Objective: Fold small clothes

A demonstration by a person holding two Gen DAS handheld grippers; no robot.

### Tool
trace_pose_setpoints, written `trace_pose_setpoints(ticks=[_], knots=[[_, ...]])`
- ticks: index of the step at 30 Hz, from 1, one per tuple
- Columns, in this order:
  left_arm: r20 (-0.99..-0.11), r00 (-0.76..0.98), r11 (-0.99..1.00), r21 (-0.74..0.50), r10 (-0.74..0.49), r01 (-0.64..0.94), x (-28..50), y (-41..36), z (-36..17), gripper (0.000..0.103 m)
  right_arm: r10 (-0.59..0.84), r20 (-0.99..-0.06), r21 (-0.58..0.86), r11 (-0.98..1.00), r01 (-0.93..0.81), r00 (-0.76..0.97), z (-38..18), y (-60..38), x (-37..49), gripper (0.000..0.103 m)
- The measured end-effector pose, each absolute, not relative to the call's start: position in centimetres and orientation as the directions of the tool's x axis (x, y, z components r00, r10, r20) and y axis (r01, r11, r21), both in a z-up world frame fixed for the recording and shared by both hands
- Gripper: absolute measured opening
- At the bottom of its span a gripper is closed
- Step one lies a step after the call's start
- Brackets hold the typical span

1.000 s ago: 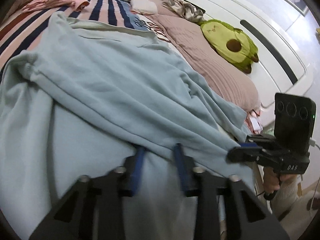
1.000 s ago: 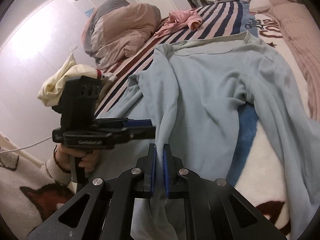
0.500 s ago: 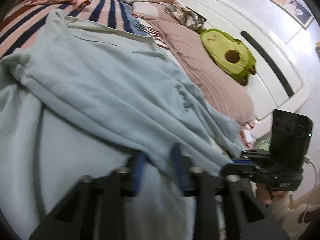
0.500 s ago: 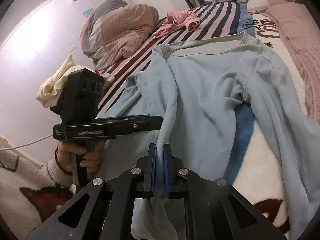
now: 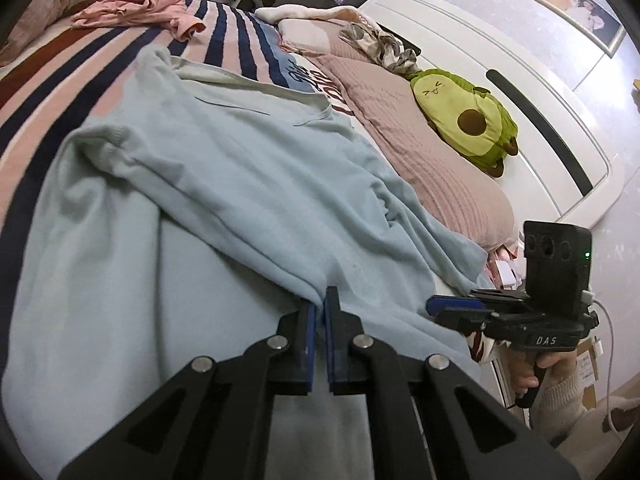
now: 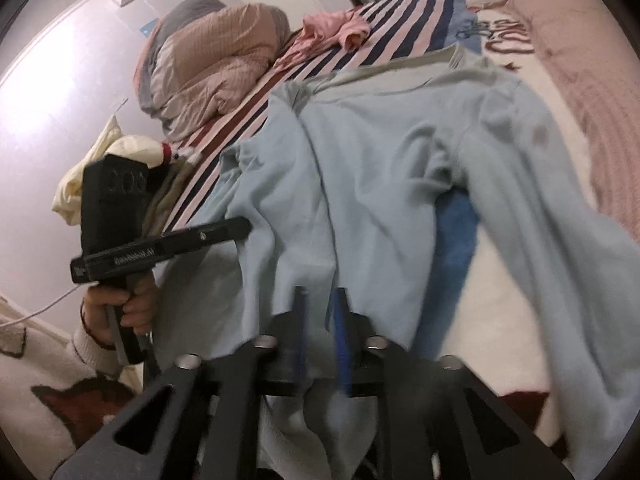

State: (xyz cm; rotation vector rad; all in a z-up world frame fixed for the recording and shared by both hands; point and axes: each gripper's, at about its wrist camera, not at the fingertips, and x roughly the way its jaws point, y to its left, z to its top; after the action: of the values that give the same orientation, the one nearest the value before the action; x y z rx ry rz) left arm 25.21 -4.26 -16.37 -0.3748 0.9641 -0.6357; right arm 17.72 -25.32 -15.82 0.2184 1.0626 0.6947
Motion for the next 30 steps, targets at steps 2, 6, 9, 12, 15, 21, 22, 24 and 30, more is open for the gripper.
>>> trace_pose_setpoints(ticks=[2,6,9,12,15,21,22,24,30], knots=[[-0.647,0.416,0.769,-0.546,-0.639,0.332,25.1,-3.6,-16.3,0.002,0.635,-0.721,0.505,0.756,-0.416,0.278,-16.2,-25.1,17.8,0.025],[-0.676,0.43,0.801,-0.501,-0.598,0.327,24.9,-2.2,-16.3,0.002,0.672,-0.706,0.561,0.722,-0.404,0.221,-16.9,-24.9,17.7,0.025],[-0.687,0.433,0.812,-0.486,-0.584,0.323,24.8,-1.3,-16.4,0.002,0.653,-0.734,0.543,0.73,-0.416,0.187,-17.5,-24.0,17.2,0.034],[-0.705,0.433,0.827,-0.458,-0.562,0.326,24.7,-0.7,-16.5,0.002,0.672,-0.724,0.567,0.71,-0.417,0.159,-18.0,-23.3,16.4,0.034],[-0.716,0.439,0.839,-0.435,-0.543,0.328,24.5,-0.3,-16.5,0.002,0.693,-0.707,0.593,0.69,-0.416,0.141,-18.5,-23.0,15.8,0.04],[-0.727,0.455,0.856,-0.404,-0.514,0.322,24.1,0.5,-16.4,0.003,0.664,-0.734,0.543,0.7,-0.464,0.142,-18.4,-20.9,14.9,0.047],[-0.728,0.455,0.856,-0.402,-0.514,0.323,24.0,0.5,-16.4,0.003,0.668,-0.731,0.545,0.695,-0.469,0.141,-18.3,-21.0,14.7,0.047],[-0.726,0.455,0.855,-0.405,-0.516,0.325,24.0,0.6,-16.5,0.003,0.682,-0.719,0.556,0.68,-0.478,0.133,-18.2,-20.6,14.4,0.047],[-0.725,0.46,0.856,-0.395,-0.513,0.333,23.9,0.7,-16.4,0.003,0.682,-0.715,0.55,0.683,-0.481,0.152,-18.2,-19.0,14.6,0.024]])
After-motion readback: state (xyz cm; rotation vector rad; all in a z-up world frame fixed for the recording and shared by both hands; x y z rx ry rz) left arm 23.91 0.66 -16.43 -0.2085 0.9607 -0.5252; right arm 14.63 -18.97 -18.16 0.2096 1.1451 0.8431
